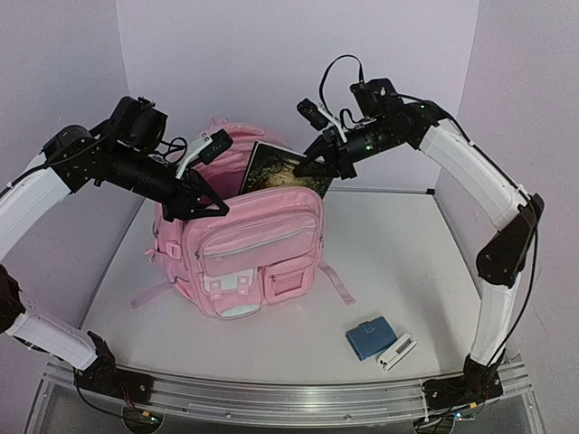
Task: Pack the student bag
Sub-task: Place the book in the student bag.
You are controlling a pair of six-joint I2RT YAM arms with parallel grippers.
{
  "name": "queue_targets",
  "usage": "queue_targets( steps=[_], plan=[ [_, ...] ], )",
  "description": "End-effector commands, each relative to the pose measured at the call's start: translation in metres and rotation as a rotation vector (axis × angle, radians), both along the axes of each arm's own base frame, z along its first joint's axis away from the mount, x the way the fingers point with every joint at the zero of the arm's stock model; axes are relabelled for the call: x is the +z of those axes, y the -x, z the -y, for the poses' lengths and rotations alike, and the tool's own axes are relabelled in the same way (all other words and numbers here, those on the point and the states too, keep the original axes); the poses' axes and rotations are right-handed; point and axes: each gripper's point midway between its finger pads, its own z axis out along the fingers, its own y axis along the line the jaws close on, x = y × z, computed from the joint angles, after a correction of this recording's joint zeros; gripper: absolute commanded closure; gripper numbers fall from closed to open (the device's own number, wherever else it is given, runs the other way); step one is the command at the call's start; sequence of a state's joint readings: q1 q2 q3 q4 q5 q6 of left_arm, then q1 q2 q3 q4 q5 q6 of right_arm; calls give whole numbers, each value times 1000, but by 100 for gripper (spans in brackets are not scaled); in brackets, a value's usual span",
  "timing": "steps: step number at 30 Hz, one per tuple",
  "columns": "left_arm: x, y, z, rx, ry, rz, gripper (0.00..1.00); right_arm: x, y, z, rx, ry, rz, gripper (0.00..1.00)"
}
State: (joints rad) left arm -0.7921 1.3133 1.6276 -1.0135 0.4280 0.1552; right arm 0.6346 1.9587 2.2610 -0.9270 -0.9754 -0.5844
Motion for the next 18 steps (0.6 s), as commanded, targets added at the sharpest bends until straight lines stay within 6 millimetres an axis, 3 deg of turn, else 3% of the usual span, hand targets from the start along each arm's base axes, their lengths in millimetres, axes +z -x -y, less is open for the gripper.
queue_targets(
  steps=[1, 4, 6, 11, 18],
  plan=[
    [8, -4, 1, 10, -2, 14, 100, 1, 23, -16, 79, 1, -8, 93],
    [8, -5, 1, 12, -2, 17, 100, 1, 19, -20, 71, -3, -17, 66],
    [8, -5, 1, 13, -2, 20, 100, 5, 15, -21, 51, -9, -16, 42],
    [8, -5, -1, 19, 2, 31, 100, 23, 8, -19, -18, -44, 19, 22],
    [8, -16, -8, 91, 1, 84, 100, 68, -3, -4, -222, -155, 57, 10]
  ],
)
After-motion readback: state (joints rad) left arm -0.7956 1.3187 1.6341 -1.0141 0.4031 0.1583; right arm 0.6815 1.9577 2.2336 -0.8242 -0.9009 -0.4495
